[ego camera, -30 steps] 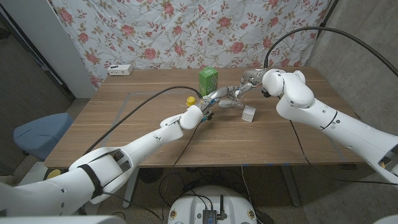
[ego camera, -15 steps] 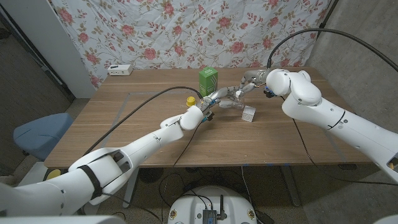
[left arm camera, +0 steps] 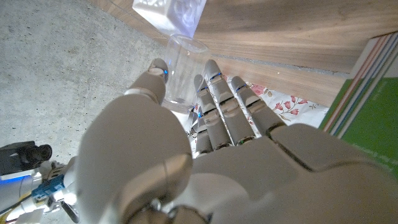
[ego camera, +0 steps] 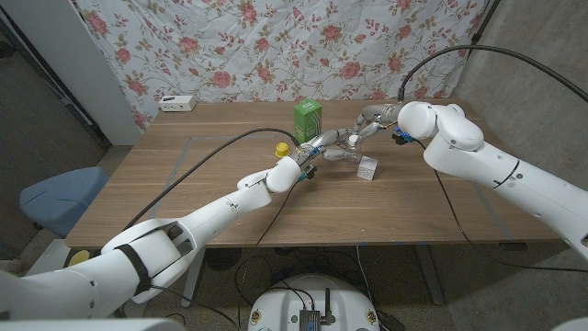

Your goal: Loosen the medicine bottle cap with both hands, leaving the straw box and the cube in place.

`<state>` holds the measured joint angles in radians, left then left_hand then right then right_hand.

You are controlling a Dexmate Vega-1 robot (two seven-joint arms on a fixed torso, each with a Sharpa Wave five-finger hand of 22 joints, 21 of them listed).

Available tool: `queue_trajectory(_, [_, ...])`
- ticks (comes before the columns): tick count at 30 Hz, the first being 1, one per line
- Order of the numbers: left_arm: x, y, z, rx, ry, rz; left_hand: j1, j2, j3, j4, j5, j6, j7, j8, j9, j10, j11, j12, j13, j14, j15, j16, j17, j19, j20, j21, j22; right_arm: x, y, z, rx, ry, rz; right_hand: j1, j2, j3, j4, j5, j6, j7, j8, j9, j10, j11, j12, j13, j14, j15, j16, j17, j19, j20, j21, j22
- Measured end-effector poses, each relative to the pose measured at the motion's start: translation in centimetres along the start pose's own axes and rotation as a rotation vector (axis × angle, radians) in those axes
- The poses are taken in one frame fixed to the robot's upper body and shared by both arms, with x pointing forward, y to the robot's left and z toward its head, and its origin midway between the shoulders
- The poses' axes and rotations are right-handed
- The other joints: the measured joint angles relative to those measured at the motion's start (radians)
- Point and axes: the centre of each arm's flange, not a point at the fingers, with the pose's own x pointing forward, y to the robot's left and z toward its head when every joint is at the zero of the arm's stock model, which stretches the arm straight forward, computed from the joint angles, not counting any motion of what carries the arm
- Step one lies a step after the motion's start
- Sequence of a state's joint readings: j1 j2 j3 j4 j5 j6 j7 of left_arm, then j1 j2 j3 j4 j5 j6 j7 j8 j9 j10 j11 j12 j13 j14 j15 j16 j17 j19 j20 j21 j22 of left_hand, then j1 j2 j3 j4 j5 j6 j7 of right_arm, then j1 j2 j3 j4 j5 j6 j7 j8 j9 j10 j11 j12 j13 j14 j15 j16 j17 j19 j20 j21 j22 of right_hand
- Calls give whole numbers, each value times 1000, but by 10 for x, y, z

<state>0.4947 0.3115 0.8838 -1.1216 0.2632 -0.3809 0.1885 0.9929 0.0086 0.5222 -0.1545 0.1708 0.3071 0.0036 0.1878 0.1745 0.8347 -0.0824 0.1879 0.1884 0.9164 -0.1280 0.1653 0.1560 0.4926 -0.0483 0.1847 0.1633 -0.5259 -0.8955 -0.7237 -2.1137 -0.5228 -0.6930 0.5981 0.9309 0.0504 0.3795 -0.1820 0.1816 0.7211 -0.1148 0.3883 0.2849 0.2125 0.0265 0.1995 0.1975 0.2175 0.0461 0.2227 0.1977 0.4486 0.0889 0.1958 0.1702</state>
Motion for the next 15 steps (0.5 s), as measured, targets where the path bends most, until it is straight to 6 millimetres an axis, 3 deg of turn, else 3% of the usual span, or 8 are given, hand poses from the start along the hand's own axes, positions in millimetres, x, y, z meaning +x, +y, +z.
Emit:
queue_trajectory(10, [0, 0, 0, 0, 3, 0, 0, 0, 0, 0, 0, 0, 0, 0, 0, 0, 0, -1, 0, 0, 0, 0, 0, 0, 0, 0, 0, 0, -2, -3, 27, -16, 13, 50, 33, 25, 0, 4, -36, -14, -12, -1, -13, -12, -4, 0, -15, -7, -5, 5, -10, -10, -4, 0])
queue_trajectory(15, [0, 0, 0, 0, 3, 0, 0, 0, 0, 0, 0, 0, 0, 0, 0, -2, -2, 1, 0, 0, 0, 0, 0, 0, 0, 0, 0, 0, -1, -2, 42, -28, 22, 70, 37, 33, 3, 5, -72, -18, -31, -3, -18, -18, -7, 0, -16, -9, -5, 3, -14, -14, -4, 0])
